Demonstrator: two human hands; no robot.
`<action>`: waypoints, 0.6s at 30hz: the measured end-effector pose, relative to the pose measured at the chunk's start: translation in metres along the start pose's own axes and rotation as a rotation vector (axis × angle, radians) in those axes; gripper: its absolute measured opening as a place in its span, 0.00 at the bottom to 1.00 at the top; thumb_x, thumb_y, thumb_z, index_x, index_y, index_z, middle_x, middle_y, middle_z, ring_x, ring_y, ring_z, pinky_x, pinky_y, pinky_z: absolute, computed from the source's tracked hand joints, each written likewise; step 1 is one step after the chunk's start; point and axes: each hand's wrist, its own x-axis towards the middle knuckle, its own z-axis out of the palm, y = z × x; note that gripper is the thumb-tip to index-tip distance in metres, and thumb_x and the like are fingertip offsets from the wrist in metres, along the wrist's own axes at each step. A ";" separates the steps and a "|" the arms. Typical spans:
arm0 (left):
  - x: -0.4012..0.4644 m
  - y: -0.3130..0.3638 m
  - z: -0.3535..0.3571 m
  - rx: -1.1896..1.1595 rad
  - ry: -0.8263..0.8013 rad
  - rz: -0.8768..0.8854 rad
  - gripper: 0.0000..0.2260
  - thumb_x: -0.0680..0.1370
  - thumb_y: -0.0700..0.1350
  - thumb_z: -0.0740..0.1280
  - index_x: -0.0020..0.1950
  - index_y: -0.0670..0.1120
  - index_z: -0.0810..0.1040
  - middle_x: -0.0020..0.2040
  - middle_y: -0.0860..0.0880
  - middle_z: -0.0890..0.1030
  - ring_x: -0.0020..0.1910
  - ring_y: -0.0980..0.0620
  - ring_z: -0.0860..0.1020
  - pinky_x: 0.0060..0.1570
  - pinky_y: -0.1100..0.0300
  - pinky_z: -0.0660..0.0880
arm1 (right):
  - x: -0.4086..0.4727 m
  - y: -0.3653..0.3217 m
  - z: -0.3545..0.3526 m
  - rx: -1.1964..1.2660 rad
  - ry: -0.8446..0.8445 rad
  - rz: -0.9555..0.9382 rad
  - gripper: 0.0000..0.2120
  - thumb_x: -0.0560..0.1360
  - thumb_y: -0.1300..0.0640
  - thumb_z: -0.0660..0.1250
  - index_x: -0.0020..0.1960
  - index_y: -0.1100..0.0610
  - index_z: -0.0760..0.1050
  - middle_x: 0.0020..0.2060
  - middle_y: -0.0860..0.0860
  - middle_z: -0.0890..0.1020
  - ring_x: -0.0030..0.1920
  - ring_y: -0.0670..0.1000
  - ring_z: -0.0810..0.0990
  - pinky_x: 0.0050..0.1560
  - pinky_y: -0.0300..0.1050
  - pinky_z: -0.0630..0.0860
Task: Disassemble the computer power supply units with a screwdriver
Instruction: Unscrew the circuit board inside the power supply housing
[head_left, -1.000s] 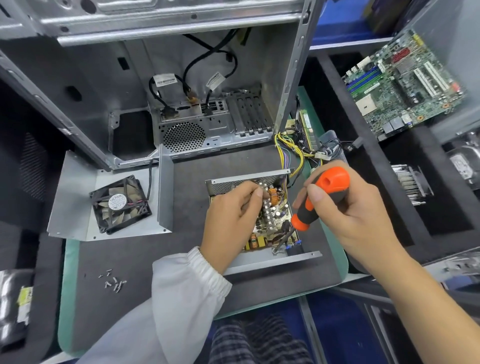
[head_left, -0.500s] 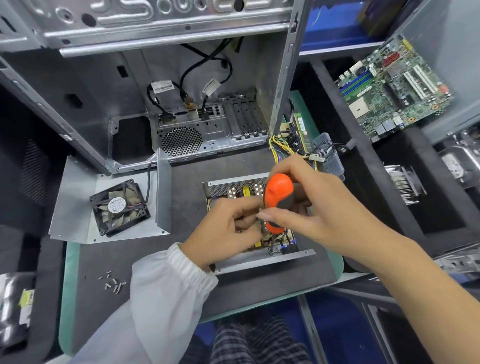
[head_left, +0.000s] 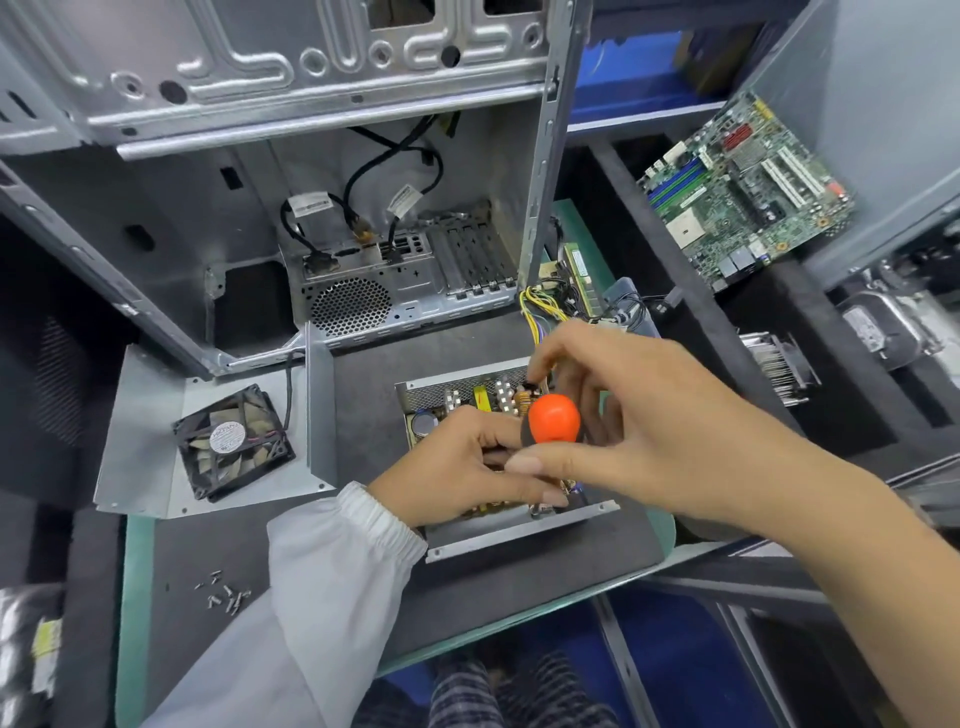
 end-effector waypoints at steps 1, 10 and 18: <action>0.001 0.001 0.000 0.025 -0.003 -0.006 0.19 0.69 0.33 0.77 0.31 0.58 0.79 0.28 0.59 0.75 0.30 0.65 0.71 0.34 0.72 0.67 | 0.002 -0.003 0.000 -0.006 0.074 0.036 0.22 0.65 0.37 0.72 0.47 0.51 0.71 0.36 0.45 0.77 0.36 0.45 0.74 0.36 0.36 0.71; 0.009 0.000 -0.010 0.021 -0.143 0.031 0.21 0.74 0.34 0.72 0.35 0.62 0.79 0.30 0.56 0.57 0.30 0.57 0.58 0.32 0.61 0.56 | -0.013 -0.009 -0.004 -0.019 0.162 0.113 0.15 0.70 0.43 0.69 0.49 0.52 0.80 0.42 0.45 0.82 0.45 0.46 0.78 0.49 0.47 0.73; 0.010 -0.009 -0.012 -0.018 -0.162 -0.045 0.07 0.72 0.41 0.75 0.40 0.38 0.80 0.31 0.37 0.66 0.35 0.43 0.62 0.43 0.52 0.59 | -0.013 -0.021 0.002 0.029 0.052 0.158 0.19 0.71 0.43 0.70 0.58 0.50 0.78 0.52 0.41 0.78 0.54 0.40 0.75 0.58 0.39 0.70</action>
